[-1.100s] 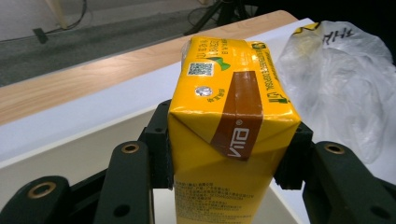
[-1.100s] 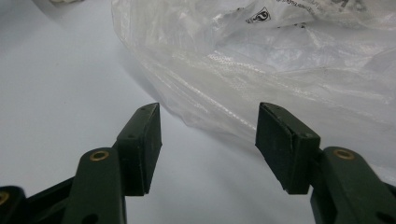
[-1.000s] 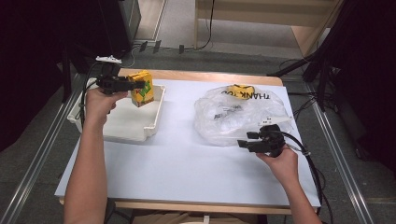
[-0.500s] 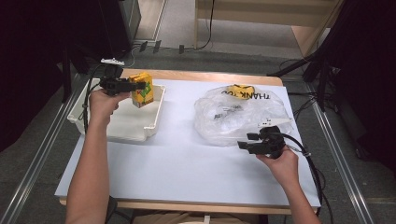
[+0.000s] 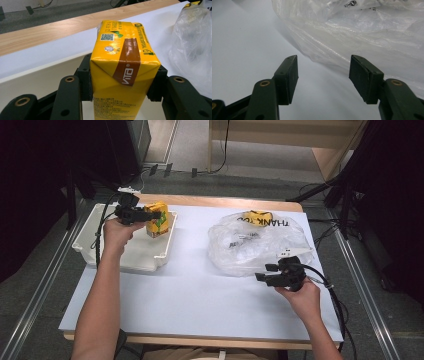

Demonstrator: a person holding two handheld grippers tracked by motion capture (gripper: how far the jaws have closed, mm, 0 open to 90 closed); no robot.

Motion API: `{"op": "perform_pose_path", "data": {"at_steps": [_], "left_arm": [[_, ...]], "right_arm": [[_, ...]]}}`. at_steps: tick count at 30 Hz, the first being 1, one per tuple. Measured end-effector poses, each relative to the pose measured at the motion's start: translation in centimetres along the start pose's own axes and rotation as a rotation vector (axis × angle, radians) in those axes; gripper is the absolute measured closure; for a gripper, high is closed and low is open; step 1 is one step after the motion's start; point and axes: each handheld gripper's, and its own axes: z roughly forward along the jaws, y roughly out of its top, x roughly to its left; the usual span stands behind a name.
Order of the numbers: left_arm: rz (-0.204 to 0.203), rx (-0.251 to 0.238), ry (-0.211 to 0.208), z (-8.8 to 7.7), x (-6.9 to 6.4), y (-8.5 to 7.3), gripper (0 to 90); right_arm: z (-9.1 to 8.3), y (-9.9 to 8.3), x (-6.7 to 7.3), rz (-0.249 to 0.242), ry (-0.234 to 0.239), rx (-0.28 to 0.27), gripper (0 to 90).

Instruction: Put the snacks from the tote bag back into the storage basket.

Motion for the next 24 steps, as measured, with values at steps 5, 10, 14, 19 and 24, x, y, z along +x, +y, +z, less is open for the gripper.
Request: {"op": "perform_pose_path", "data": {"at_steps": [5,10,14,19,24], "left_arm": [[0.014,0.002,0.002,0.8,-0.2,-0.3,52.1],[0.004,0.007,-0.005,1.3,-0.2,-0.7,52.1],[0.004,0.012,-0.004,1.7,-0.1,-1.0,52.0],[0.006,0.029,-0.006,2.0,-0.1,-1.2,52.1],[0.015,0.027,-0.001,2.1,-0.1,-1.4,52.0]], "right_arm": [[0.1,0.0,0.0,0.001,0.001,0.001,41.3],[0.1,0.0,-0.1,0.003,-0.001,0.005,41.3],[0.1,0.0,-0.1,0.000,-0.002,0.007,41.3],[0.1,-0.1,-0.1,-0.001,-0.002,0.008,41.4],[0.1,-0.1,-0.1,0.000,-0.002,0.011,41.4]]}}
